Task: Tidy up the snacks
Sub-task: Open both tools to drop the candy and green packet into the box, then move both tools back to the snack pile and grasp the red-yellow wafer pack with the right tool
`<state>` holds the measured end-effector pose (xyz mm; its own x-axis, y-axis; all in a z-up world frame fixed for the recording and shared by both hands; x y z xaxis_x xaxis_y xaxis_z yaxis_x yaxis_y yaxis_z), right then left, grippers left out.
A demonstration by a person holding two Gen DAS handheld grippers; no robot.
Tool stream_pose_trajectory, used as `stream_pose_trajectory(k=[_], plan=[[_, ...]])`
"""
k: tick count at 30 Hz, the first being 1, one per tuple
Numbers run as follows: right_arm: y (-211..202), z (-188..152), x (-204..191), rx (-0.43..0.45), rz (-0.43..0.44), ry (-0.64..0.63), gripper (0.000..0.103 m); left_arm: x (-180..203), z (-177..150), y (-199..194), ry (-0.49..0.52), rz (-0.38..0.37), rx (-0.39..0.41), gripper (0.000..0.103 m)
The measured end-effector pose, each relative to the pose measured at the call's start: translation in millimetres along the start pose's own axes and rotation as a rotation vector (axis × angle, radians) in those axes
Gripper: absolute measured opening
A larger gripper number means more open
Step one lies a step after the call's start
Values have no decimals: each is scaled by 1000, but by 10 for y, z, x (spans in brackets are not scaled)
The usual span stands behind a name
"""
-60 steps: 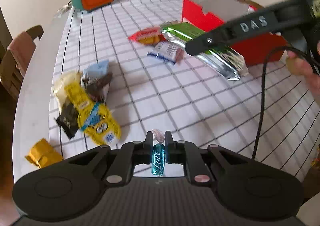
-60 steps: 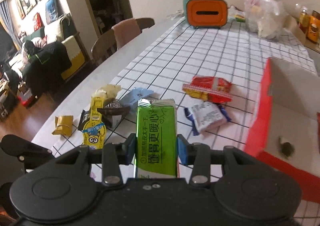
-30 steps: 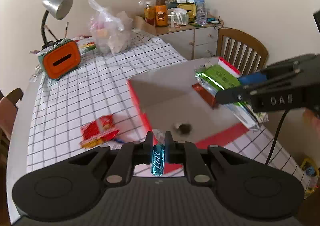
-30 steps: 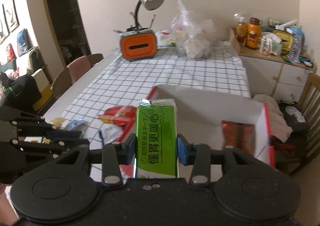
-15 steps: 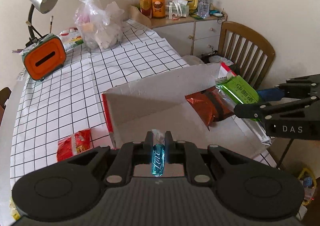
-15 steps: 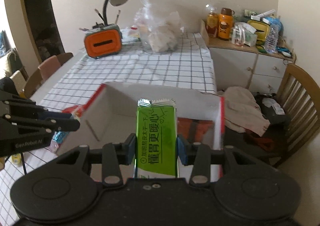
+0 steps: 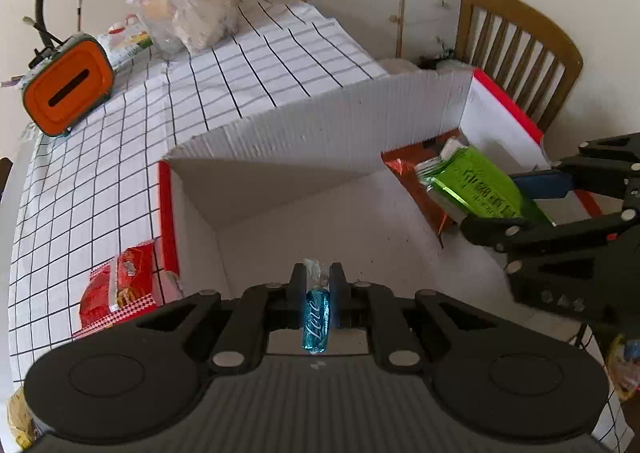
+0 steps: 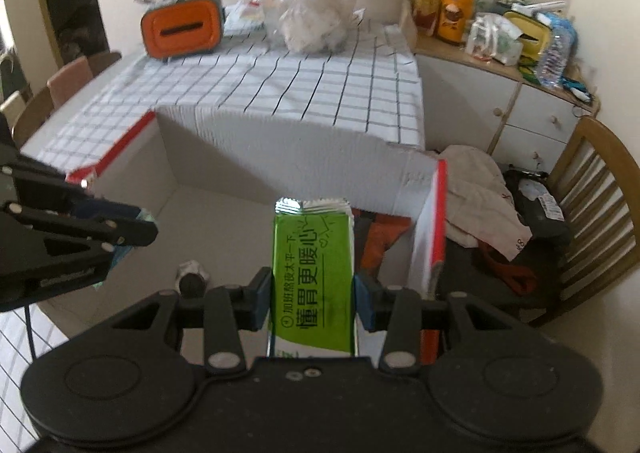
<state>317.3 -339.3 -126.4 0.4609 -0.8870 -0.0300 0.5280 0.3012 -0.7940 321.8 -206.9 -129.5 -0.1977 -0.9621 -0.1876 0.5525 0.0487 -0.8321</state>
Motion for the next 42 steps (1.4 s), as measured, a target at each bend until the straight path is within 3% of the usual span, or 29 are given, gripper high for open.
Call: stream_pose_trajectory(k=[13, 22, 34, 41, 42], plan=[[238, -63, -4, -91, 25, -24, 42, 102, -15, 223, 88, 41, -143, 11], [164, -60, 8, -89, 54, 12, 42, 61, 1, 129, 52, 19, -129, 12], [-233, -13, -58, -6, 127, 60, 43, -47, -28, -267, -25, -6, -47, 19], [-485, 37, -146, 45, 162, 79, 44, -121, -60, -536, -56, -10, 11, 34], [-519, 39, -166, 52, 165, 81, 44, -134, -71, -578, -58, -12, 18, 40]])
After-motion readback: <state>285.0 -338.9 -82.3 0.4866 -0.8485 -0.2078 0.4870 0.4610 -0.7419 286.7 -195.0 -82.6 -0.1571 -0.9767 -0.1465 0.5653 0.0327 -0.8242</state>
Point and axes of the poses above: each gripper's, at about its wrist camera, not at the fingertips, and y roughly the way its jaws point, x to its right, z to its top, the point moved 8 cm from there along y, roughly the way its jaws point, and after that the axes turned 6 degrees about z, right-handed, at the moved point
